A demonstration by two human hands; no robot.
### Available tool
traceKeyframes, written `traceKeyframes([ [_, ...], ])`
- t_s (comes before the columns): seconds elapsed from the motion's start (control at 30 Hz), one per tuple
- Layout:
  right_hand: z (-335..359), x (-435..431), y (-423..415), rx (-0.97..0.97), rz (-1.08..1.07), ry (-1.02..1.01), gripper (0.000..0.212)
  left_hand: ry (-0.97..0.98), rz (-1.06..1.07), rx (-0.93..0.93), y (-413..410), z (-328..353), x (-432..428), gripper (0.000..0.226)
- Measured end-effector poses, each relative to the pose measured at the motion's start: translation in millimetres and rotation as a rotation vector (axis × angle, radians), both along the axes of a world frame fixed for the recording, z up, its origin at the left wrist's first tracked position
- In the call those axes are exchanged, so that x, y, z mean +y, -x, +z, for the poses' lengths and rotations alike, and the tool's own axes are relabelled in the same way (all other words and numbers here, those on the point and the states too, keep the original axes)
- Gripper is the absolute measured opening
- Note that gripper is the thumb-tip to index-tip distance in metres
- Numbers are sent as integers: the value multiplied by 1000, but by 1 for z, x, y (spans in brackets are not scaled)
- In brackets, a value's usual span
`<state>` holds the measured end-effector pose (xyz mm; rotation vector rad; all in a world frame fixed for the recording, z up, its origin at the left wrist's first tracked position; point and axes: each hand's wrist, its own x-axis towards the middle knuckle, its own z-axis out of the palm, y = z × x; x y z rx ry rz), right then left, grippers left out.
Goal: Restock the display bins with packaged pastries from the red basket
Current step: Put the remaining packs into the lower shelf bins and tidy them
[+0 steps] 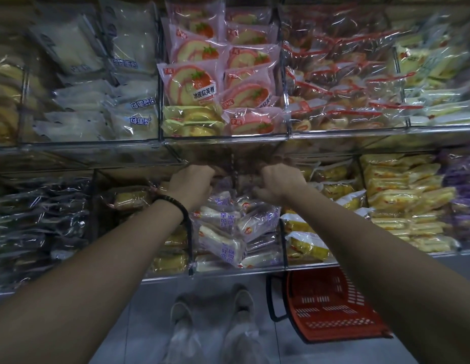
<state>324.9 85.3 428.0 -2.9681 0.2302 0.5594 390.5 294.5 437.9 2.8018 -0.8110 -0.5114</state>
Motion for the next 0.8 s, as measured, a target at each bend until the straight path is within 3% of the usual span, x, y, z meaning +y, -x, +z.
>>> traceKeyframes([
  [0.17,-2,-4,-3,-57,15,0,37,-5,-21,-16,-2,1,-3,59],
  [0.3,2,-1,6,-279,4,111,19,-31,-55,-39,-6,2,0,39],
  [0.4,2,4,8,-375,-26,214,24,-29,-81,-84,-3,4,2,35],
  [0.63,-3,15,7,-257,97,279,25,-70,-58,-165,2,2,-1,31],
  [0.8,-2,20,4,-226,68,233,29,-115,-49,-213,3,-2,-6,25],
])
